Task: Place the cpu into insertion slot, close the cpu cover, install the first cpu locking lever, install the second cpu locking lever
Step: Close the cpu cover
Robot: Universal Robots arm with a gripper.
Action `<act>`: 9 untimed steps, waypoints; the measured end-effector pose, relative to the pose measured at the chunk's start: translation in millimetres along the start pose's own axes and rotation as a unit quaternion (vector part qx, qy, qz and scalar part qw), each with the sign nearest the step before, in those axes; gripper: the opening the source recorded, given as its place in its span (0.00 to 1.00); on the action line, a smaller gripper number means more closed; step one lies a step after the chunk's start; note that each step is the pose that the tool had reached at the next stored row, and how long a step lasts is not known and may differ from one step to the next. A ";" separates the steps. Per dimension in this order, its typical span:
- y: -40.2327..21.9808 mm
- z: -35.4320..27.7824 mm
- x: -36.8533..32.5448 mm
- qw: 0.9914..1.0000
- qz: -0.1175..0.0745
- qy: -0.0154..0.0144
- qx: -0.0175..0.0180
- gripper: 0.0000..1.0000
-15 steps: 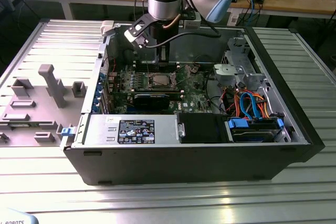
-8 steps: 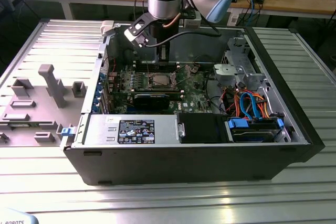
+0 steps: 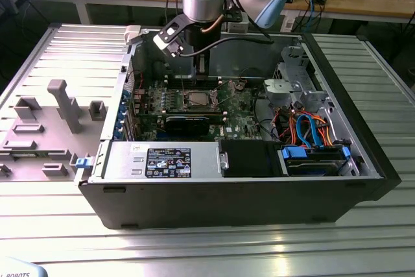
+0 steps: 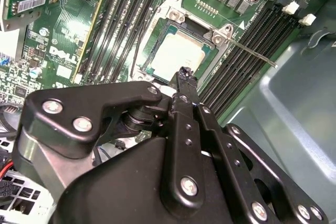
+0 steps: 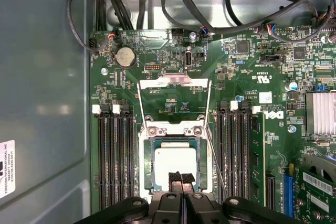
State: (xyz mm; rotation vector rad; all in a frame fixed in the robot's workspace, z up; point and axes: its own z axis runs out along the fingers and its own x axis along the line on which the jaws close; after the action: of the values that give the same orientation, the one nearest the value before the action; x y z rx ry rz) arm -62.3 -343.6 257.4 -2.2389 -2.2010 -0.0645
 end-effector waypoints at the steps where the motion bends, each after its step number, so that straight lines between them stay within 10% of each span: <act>1: 0.0 0.0 0.0 1.000 0.000 0.000 0.000 0.11; 9: 0.0 -1.1 0.0 1.000 0.000 0.001 0.000 0.11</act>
State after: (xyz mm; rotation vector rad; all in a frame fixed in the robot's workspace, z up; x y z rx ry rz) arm -62.3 -343.6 258.4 -2.2382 -2.2003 -0.0659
